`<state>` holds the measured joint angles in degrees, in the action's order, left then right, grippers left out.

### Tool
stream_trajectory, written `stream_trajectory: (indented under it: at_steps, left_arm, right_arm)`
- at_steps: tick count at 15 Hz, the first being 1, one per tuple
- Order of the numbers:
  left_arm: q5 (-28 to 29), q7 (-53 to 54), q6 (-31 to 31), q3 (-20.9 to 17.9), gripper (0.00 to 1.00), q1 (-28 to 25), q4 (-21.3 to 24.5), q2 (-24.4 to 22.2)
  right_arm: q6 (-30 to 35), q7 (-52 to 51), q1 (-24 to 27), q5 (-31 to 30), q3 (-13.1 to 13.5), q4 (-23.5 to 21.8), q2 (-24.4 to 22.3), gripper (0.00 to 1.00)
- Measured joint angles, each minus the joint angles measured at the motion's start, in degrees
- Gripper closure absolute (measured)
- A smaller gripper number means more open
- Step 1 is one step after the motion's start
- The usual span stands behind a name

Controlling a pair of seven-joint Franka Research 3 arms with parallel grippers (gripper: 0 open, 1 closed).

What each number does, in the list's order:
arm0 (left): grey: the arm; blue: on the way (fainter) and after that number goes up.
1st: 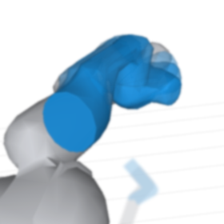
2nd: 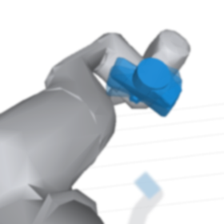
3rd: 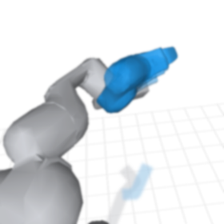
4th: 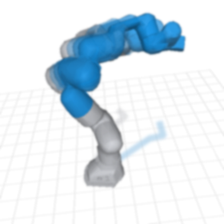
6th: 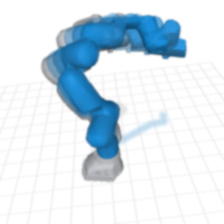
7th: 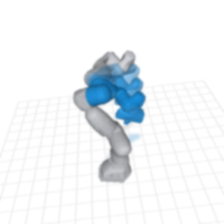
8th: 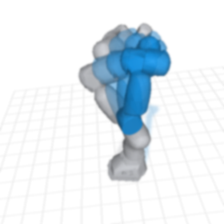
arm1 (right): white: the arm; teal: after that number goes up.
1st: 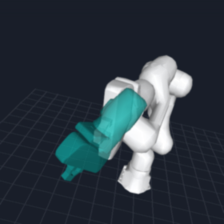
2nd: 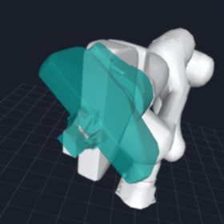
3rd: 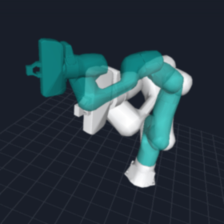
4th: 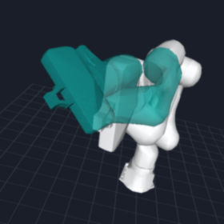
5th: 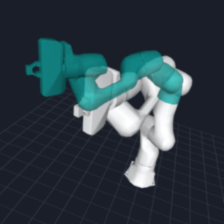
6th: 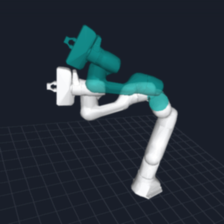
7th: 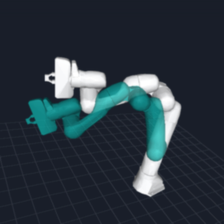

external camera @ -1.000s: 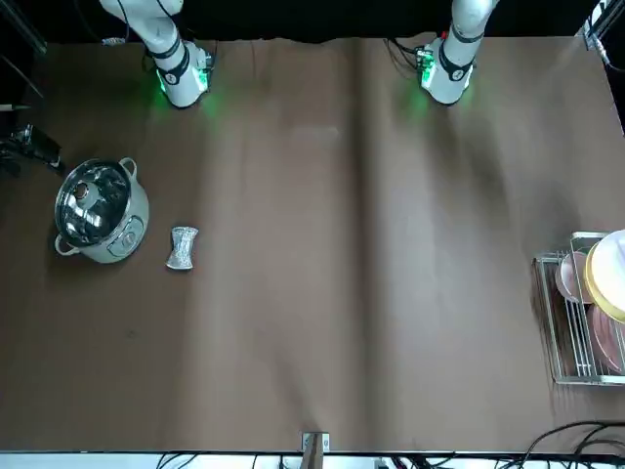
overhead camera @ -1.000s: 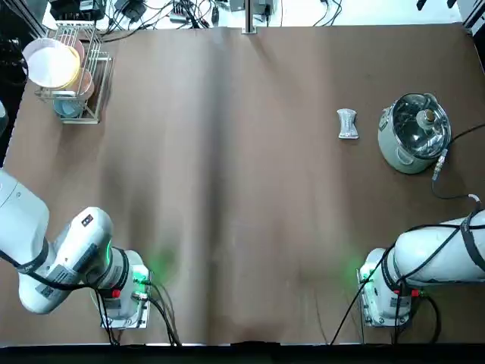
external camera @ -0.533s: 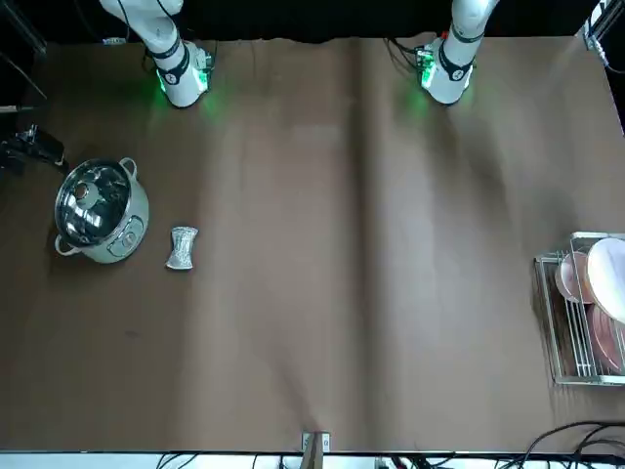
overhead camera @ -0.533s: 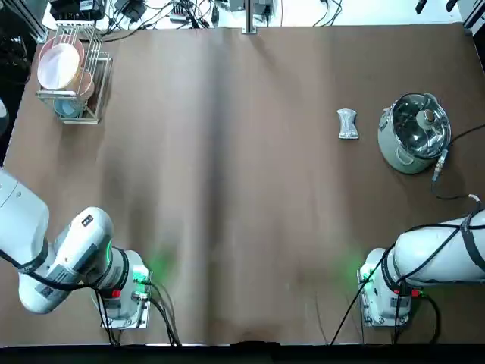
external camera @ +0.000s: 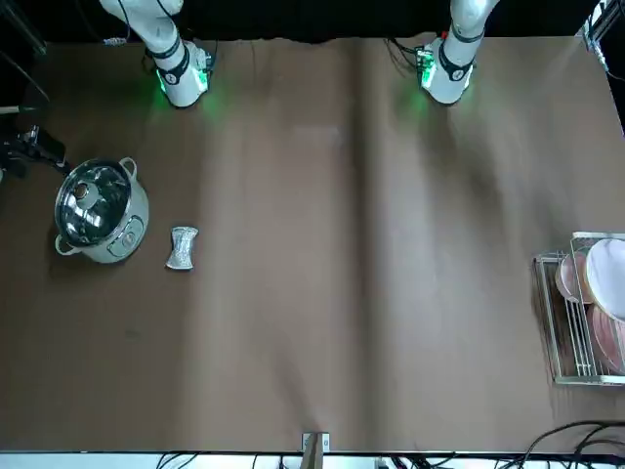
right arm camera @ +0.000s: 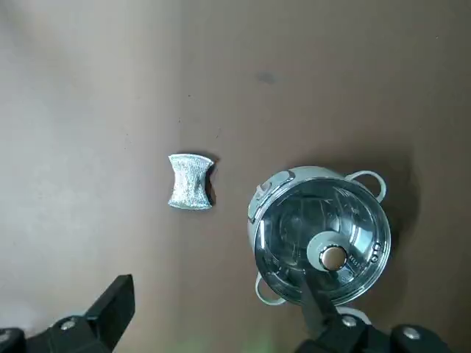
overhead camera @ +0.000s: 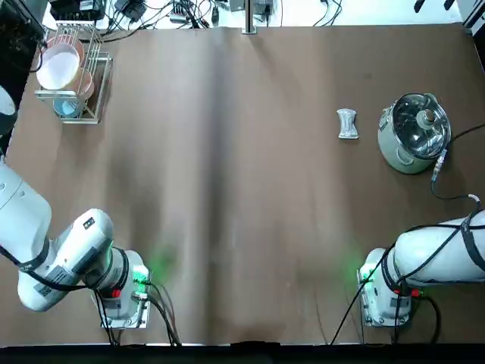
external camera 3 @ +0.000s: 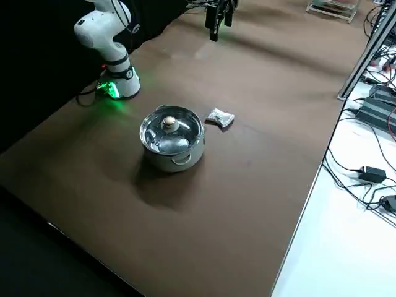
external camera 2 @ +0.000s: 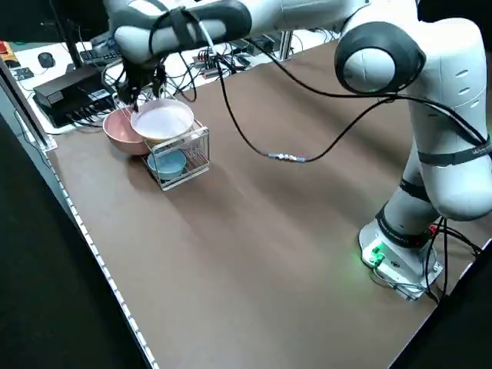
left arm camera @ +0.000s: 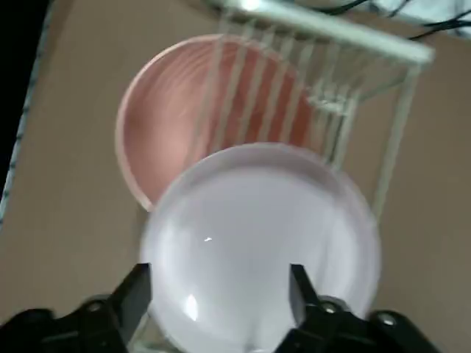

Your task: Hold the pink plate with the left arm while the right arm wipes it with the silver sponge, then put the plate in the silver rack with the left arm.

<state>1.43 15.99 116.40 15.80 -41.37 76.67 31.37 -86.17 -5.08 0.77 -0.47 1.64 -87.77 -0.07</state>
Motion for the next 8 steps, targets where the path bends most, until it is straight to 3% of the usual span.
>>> stream_trajectory:
  at_steps: [2, 8]
  left_arm:
    - [0.2, -1.12, -0.07, 0.18, 0.0, 4.12, -0.21, -1.58]
    - [5.52, -11.54, -5.91, 0.94, 0.0, 18.58, -0.26, -6.0]
  right_arm:
    - [0.27, 0.0, -0.01, 0.0, -0.03, -0.01, 0.0, 0.0]
    - [1.32, -0.01, 0.02, 0.0, 0.01, -0.04, 0.0, 0.0]
